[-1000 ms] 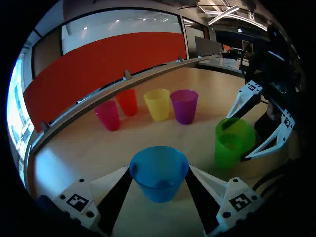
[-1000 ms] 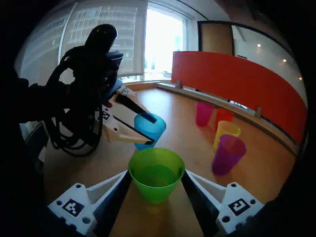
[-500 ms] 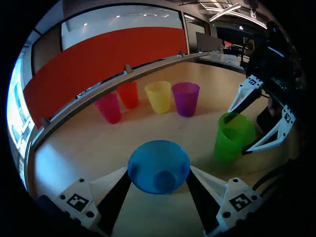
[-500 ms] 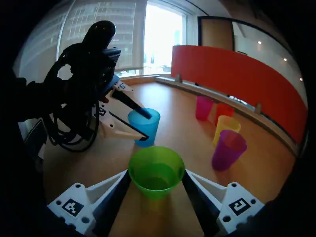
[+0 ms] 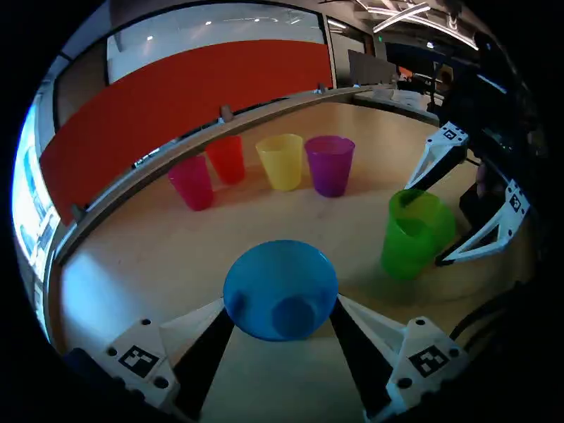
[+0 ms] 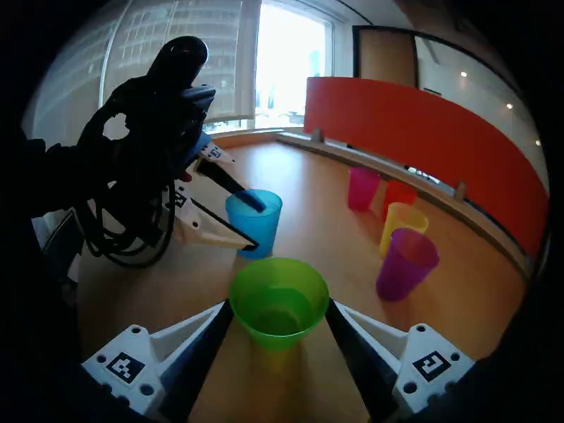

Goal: Pour water

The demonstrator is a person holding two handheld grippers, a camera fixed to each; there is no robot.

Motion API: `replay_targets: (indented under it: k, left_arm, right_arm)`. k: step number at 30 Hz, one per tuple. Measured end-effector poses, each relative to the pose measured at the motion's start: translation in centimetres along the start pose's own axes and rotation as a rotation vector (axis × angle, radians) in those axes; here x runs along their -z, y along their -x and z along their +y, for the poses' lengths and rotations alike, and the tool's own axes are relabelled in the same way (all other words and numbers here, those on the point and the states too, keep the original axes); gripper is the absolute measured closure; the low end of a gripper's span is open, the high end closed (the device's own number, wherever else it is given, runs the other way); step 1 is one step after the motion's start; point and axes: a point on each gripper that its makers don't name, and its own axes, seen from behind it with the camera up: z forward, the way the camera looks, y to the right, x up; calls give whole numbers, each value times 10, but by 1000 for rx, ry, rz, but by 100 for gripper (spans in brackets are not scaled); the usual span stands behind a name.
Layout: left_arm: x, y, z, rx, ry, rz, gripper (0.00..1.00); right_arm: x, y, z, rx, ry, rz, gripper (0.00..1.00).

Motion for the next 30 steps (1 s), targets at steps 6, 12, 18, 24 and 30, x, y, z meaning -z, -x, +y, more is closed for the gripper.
replay_targets:
  k: [6, 12, 18, 24, 30]
  left_arm:
    - [1, 12, 3, 27, 22, -37, 12]
    - [7, 17, -3, 17, 0, -37, 12]
    - [19, 24, -8, 1, -36, -38, 11]
    - [32, 32, -7, 31, -45, -32, 11]
    - [46, 35, -9, 44, -74, -16, 11]
  right_arm:
    - [3, 5, 1, -3, 6, -12, 0]
    - [9, 7, 2, -7, 17, -14, 0]
    - [21, 13, 5, -14, 34, -15, 0]
    - [37, 22, 9, -18, 66, -15, 0]
    - [57, 29, 14, -35, 104, -5, 0]
